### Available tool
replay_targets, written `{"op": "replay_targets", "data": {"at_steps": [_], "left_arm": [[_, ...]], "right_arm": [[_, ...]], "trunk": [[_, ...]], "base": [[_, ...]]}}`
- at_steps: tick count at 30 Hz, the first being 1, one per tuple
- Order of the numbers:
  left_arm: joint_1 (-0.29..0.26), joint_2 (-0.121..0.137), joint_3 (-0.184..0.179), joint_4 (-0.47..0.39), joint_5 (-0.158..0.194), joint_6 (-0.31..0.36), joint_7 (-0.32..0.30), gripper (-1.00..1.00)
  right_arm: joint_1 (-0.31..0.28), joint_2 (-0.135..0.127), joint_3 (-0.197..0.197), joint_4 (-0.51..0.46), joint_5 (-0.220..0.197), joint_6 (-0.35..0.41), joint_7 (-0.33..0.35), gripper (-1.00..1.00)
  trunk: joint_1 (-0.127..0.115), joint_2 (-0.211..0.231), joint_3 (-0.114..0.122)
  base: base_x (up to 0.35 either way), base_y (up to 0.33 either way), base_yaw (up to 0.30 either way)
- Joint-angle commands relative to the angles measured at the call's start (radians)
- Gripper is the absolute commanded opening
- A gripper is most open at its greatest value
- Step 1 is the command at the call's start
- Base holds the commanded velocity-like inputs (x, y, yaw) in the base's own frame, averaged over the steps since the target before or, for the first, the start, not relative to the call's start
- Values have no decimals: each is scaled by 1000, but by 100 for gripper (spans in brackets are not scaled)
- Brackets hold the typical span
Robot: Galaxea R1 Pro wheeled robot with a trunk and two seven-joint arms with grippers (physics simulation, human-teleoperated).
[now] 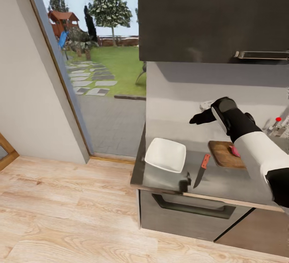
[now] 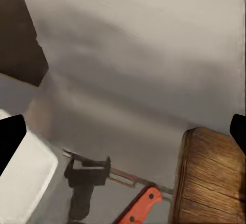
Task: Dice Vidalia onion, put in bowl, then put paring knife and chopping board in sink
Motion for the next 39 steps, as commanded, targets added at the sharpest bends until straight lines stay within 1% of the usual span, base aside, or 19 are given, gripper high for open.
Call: {"op": "replay_targets", "data": {"at_steps": [1, 4, 6, 8, 11, 14, 15, 16, 17, 18, 20, 21, 26, 28, 29, 30, 31, 33, 39], "left_arm": [[-2, -1, -8, 6, 11, -8, -5, 100], [-2, -1, -8, 6, 11, -7, -5, 100], [-2, 0, -8, 5, 11, -8, -5, 100], [-2, 1, -8, 5, 11, -8, -5, 100], [-2, 3, -8, 5, 12, -8, -5, 100], [-2, 5, -8, 5, 12, -8, -4, 100], [-2, 6, -8, 5, 12, -8, -4, 100], [-2, 7, -8, 5, 12, -9, -5, 100], [-2, 10, -8, 4, 12, -10, -4, 100], [-2, 12, -7, 4, 12, -14, -4, 100], [-2, 14, -7, 5, 12, -29, -4, 100], [-2, 15, -7, 5, 12, -37, -4, 100], [-2, 16, -8, 5, 12, -49, -4, 100], [-2, 16, -7, 5, 12, -50, -4, 100], [-2, 16, -7, 5, 12, -51, -4, 100], [-2, 16, -7, 4, 12, -51, -4, 100], [-2, 16, -7, 4, 12, -51, -4, 100], [-2, 16, -7, 4, 12, -51, -4, 100], [-2, 16, -8, 5, 12, -51, -3, 100]], "right_arm": [[-1, -3, 24, -3, 6, 3, 12, 100], [-1, -13, 152, -11, 6, -11, 97, 100], [-1, -24, 224, -13, 7, -66, 188, 100], [-1, -37, 269, -15, 9, -143, 287, 100], [-1, -52, 308, -15, 19, -227, 421, 100], [-1, -55, 365, -15, 95, -312, 539, 100], [-1, -54, 378, -15, 113, -330, 563, 100], [-1, -53, 417, -15, 170, -383, 642, 100], [-1, -53, 429, -15, 189, -399, 670, 100], [-1, -52, 446, -15, 226, -429, 726, 100], [-1, -52, 463, -14, 287, -480, 821, 100], [-1, -53, 467, -14, 305, -506, 856, 100], [-1, -56, 476, -13, 336, -619, 945, 100], [-1, -56, 477, -13, 360, -669, 991, 100], [-1, -55, 477, -13, 401, -702, 1037, 100], [-1, -50, 475, -15, 460, -741, 1101, 100], [-1, -46, 474, -16, 481, -761, 1137, 100], [-1, -37, 473, -19, 503, -796, 1192, 100], [-1, -31, 474, -46, 514, -834, 1237, 100]], "trunk": [[1, -2, -2], [1, -2, -2], [1, -2, -2], [1, -2, -2], [1, -2, -2], [1, -2, -2], [1, -2, -2], [1, -2, -2], [1, -2, -2], [1, -2, -2], [1, -2, -2], [1, -2, -2], [1, -2, -2], [1, -2, -2], [1, -2, -2], [1, -2, -2], [1, -2, -2], [1, -2, -2], [1, -2, -2]], "base": [[0, -324, 0], [0, -329, 0], [0, -332, 0], [0, -333, 0], [0, -334, 0], [0, -334, 0], [0, -334, 0], [0, -305, 0], [0, -263, 0], [0, -168, 0], [0, -88, 0], [0, -44, 0], [0, -18, 0], [0, -4, 0], [0, -2, 0], [0, 0, 0], [0, 0, 0], [0, 0, 0], [0, 0, 0]]}}
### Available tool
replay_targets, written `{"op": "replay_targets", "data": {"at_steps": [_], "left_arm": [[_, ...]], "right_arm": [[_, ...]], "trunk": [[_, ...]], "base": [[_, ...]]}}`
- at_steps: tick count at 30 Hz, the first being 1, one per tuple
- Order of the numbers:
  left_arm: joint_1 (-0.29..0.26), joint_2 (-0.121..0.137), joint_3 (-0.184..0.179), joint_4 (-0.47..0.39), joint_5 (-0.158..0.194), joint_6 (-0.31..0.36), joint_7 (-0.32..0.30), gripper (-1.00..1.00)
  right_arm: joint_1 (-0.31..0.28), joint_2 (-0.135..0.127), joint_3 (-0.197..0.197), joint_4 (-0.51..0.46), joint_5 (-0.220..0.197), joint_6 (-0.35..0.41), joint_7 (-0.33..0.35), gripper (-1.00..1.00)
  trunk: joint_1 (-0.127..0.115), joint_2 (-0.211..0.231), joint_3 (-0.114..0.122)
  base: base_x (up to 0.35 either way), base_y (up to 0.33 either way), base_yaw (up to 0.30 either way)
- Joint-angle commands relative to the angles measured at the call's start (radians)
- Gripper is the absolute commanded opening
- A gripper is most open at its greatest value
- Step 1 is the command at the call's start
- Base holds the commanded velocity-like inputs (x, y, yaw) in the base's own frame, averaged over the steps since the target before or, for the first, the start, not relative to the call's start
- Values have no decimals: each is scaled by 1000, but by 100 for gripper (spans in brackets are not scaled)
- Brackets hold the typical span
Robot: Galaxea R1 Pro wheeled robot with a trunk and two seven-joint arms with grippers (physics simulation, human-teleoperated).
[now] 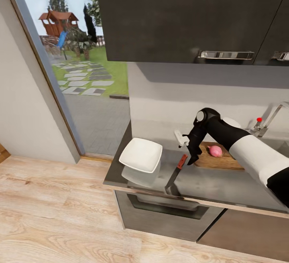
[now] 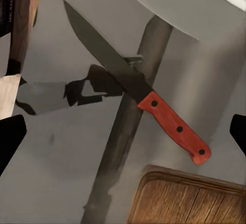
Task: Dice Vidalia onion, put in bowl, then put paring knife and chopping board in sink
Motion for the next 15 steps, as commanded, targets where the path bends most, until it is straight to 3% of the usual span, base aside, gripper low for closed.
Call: {"op": "replay_targets", "data": {"at_steps": [1, 10, 15], "left_arm": [[-2, 0, -7, 5, 10, -7, -6, 100], [-2, 0, -7, 5, 10, -7, -6, 100], [-2, 0, -7, 5, 10, -7, -6, 100]], "right_arm": [[-1, -1, 4, -3, 1, 10, 4, 100], [-1, 2, 11, -4, 12, 8, 1, 100], [-1, 2, 12, -4, 45, 8, -1, 100]], "trunk": [[1, -2, -2], [1, -2, -2], [1, -2, -2]], "base": [[0, 0, 0], [0, 0, 0], [0, 0, 0]]}}
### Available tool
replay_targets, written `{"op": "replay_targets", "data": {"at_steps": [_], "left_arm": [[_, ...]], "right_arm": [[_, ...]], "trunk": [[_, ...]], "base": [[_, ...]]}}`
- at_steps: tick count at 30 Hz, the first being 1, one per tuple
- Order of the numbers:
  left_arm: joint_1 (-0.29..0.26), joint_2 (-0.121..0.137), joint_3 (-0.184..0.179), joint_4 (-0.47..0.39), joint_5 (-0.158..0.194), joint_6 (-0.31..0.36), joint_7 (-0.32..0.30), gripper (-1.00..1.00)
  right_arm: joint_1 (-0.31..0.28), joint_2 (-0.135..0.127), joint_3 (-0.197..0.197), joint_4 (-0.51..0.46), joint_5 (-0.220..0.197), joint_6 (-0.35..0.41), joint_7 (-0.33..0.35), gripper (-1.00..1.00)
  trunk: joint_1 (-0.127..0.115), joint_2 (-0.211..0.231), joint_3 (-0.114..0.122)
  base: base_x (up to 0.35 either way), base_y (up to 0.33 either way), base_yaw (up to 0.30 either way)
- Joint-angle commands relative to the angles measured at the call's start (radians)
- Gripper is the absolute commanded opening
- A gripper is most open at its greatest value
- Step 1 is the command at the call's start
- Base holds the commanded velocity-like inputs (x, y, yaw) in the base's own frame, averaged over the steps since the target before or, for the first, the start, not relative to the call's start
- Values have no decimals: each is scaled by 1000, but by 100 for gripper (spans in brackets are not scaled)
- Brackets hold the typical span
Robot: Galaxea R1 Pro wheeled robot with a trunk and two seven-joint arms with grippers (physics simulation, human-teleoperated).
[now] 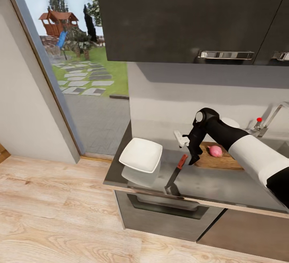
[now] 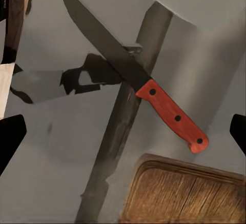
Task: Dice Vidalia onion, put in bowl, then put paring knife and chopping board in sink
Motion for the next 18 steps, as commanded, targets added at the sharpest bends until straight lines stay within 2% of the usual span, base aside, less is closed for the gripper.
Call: {"op": "replay_targets", "data": {"at_steps": [1, 6, 14, 18], "left_arm": [[-2, 0, -7, 5, 10, -7, -6, 100], [-2, 0, -7, 5, 10, -7, -6, 100], [-2, 1, -6, 5, 11, -7, -6, 100], [-2, 1, -6, 5, 10, -7, -6, 100]], "right_arm": [[-1, -1, 3, -2, 11, 11, 2, 100], [-1, -2, 2, -1, 31, 11, 0, 100], [-1, -1, 2, 1, 53, 12, -7, 100], [-1, 14, 3, 5, 75, 11, -13, 100]], "trunk": [[1, -2, -2], [1, -2, -2], [1, -2, -2], [1, -2, -2]], "base": [[0, 0, 0], [0, -48, 0], [0, -277, 0], [0, -91, 0]]}}
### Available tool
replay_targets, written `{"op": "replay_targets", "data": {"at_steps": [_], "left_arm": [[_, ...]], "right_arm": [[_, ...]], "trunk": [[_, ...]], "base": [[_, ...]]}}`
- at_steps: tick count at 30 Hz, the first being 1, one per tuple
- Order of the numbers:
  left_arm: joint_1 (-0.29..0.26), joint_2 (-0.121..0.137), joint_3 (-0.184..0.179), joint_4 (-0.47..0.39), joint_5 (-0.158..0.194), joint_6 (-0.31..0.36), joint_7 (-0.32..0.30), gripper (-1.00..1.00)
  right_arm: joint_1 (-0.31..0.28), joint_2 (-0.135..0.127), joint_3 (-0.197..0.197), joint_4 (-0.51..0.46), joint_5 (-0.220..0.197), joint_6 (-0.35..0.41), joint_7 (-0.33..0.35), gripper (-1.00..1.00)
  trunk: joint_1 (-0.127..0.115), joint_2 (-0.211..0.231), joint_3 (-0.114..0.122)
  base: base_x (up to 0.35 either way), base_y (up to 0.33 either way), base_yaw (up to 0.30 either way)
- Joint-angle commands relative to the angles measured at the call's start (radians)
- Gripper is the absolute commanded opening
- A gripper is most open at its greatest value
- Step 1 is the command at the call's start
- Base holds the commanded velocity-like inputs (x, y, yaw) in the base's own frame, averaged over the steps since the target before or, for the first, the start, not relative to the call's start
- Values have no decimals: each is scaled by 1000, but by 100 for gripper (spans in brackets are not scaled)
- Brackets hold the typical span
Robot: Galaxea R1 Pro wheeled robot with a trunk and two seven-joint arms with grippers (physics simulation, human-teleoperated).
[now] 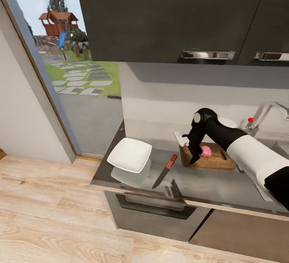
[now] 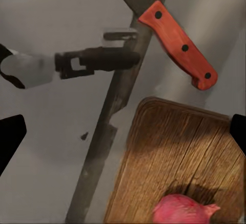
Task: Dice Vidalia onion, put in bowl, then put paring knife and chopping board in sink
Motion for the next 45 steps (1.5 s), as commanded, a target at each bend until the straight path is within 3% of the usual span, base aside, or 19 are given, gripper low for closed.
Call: {"op": "replay_targets", "data": {"at_steps": [1, 11, 26, 33, 45], "left_arm": [[-2, 0, -7, 5, 11, -7, -6, 100], [-2, 1, -7, 5, 12, -7, -6, 100], [-2, 4, -7, 5, 12, -7, -6, 100], [-2, 4, -7, 5, 12, -7, -6, 100], [-2, 6, -7, 5, 12, -7, -6, 100]], "right_arm": [[-1, 9, 4, 0, 6, 10, 2, 100], [-1, 66, 3, 4, 15, 12, -1, 100], [-1, 70, 4, 30, 11, -4, -2, 100], [-1, 80, 4, 106, 11, -60, -47, 100], [-1, 80, 4, 138, 11, -91, -81, 100]], "trunk": [[1, -2, -2], [1, -2, -2], [1, -2, -2], [1, -2, -2], [1, -2, -2]], "base": [[0, -21, 0], [61, 83, 0], [72, 87, 0], [0, 0, 0], [28, 16, 0]]}}
